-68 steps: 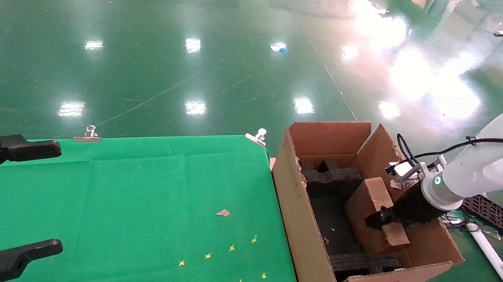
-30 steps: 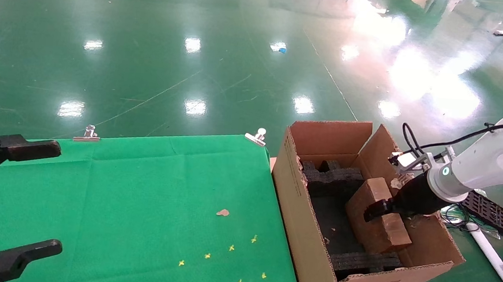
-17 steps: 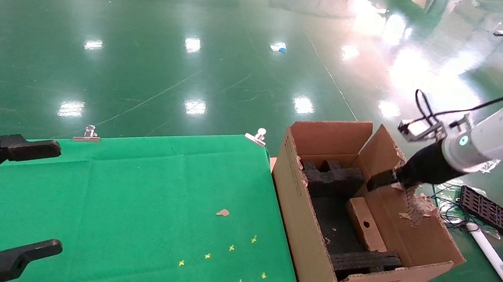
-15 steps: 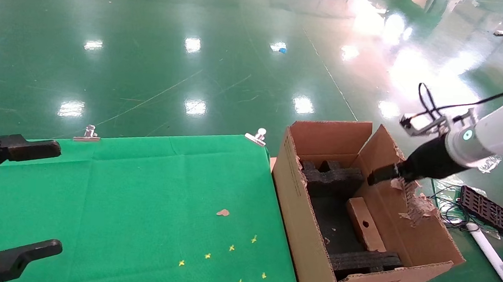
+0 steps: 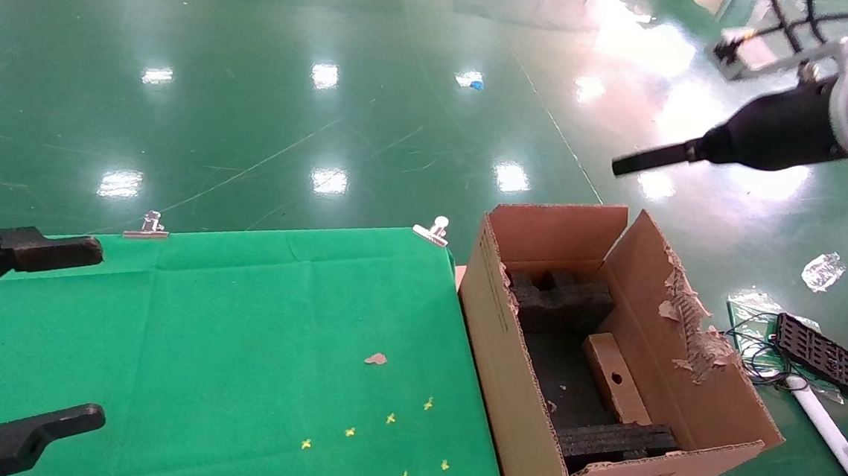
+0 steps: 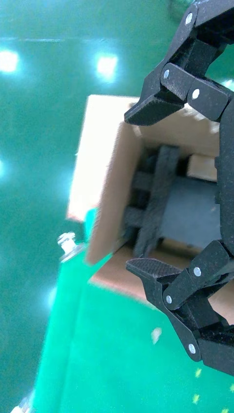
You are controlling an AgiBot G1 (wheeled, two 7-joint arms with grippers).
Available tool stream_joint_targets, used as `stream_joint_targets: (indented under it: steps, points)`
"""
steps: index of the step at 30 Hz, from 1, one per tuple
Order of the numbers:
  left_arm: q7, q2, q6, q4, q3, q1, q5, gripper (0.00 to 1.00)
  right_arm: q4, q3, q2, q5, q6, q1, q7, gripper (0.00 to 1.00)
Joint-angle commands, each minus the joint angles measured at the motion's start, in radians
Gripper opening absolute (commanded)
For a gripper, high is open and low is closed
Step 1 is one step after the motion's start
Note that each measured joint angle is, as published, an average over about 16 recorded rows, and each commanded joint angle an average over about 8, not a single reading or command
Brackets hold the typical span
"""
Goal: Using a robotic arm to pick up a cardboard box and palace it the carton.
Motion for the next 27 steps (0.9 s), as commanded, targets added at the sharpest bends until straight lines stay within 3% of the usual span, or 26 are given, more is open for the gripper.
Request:
stream_joint_targets:
  steps: [1,8,27]
  points:
    - [0.000,0.000,0.000,0.000,0.000,0.000,0.000,1.00,0.016,0.009,0.012,0.014,-0.003,0.027,-0.027,1.00]
    - [0.000,0.000,0.000,0.000,0.000,0.000,0.000,1.00,0.082,0.085,0.031,0.035,-0.016,-0.017,-0.058,1.00]
    - [0.001,0.000,0.000,0.001,0.001,0.000,-0.001,1.00,0.441,0.542,0.085,0.124,-0.084,-0.388,-0.211,1.00]
